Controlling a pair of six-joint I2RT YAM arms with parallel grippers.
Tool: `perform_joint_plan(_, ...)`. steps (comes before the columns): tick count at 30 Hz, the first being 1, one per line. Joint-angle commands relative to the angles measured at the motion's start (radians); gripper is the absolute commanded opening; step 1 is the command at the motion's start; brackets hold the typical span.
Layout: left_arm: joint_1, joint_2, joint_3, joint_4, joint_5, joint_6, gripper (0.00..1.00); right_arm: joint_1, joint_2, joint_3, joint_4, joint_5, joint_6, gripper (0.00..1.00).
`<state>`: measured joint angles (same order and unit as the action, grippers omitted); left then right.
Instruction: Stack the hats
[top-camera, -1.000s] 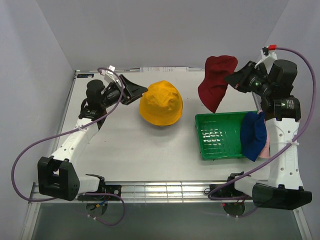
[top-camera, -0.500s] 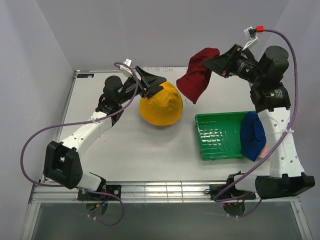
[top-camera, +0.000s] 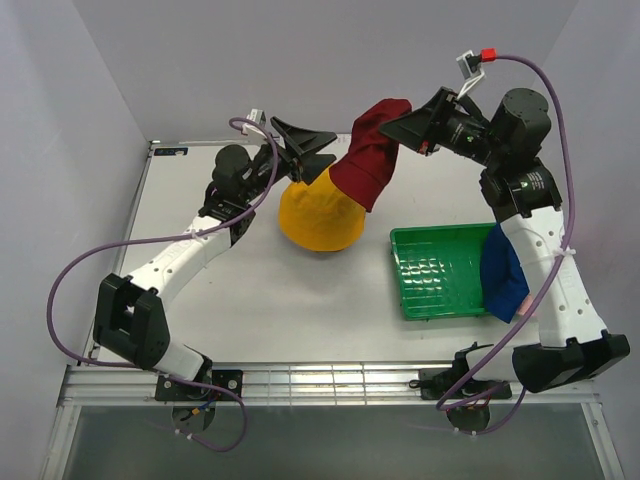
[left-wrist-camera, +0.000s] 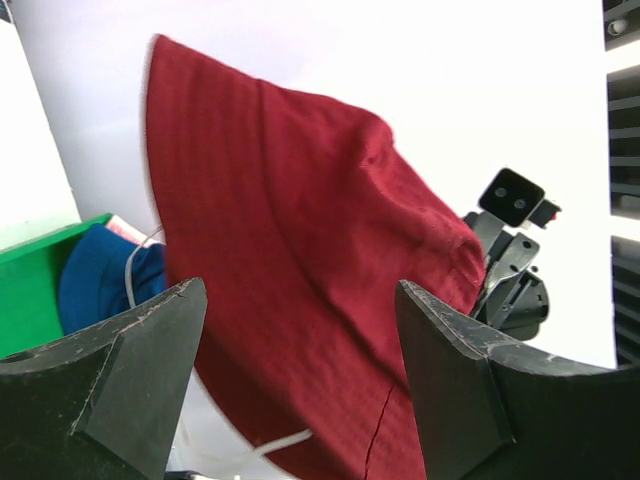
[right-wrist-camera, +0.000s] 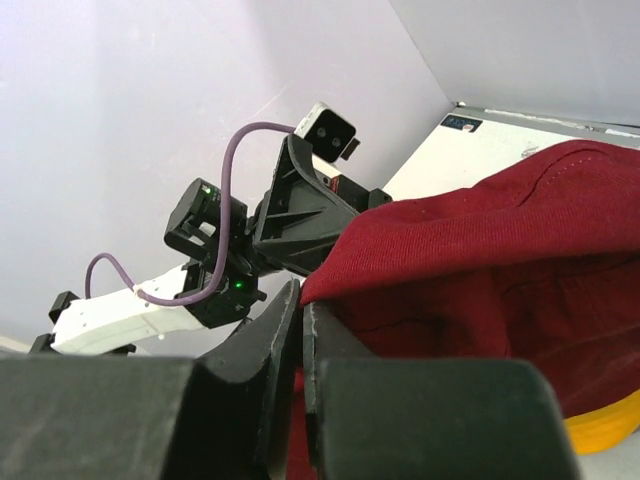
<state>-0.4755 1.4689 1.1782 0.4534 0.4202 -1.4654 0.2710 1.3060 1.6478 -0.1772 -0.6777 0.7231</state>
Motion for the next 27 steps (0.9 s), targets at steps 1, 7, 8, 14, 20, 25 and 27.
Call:
perform_joint_plan(1,-0.009,0.005,0.044,0.036,0.006,-0.05,0.86,0.026,0.006,0.04,0.045,0.026,-0.03,0.08)
perform_joint_plan(7,-0.014,-0.041,-0.027,0.011,-0.011,-0.066,0.86,0.04,0.026,0.067,0.007,0.063,-0.062,0.08)
perform_joint_plan(8,-0.014,-0.048,-0.034,0.007,-0.017,-0.062,0.86,0.04,0.027,0.07,0.002,0.069,-0.066,0.08)
perform_joint_plan(14,-0.014,-0.064,-0.048,-0.018,0.0,-0.059,0.86,0.046,0.027,0.076,-0.011,0.086,-0.082,0.08)
perform_joint_plan(20,-0.015,-0.058,-0.057,-0.018,0.012,-0.095,0.87,0.056,0.038,0.093,-0.013,0.083,-0.088,0.08)
perform_joint_plan(25,-0.015,-0.056,-0.051,0.001,0.008,-0.119,0.87,0.069,0.042,0.09,-0.016,0.089,-0.099,0.08)
perform_joint_plan(27,-0.015,-0.056,-0.046,0.013,0.009,-0.131,0.87,0.074,0.045,0.09,-0.027,0.098,-0.108,0.08)
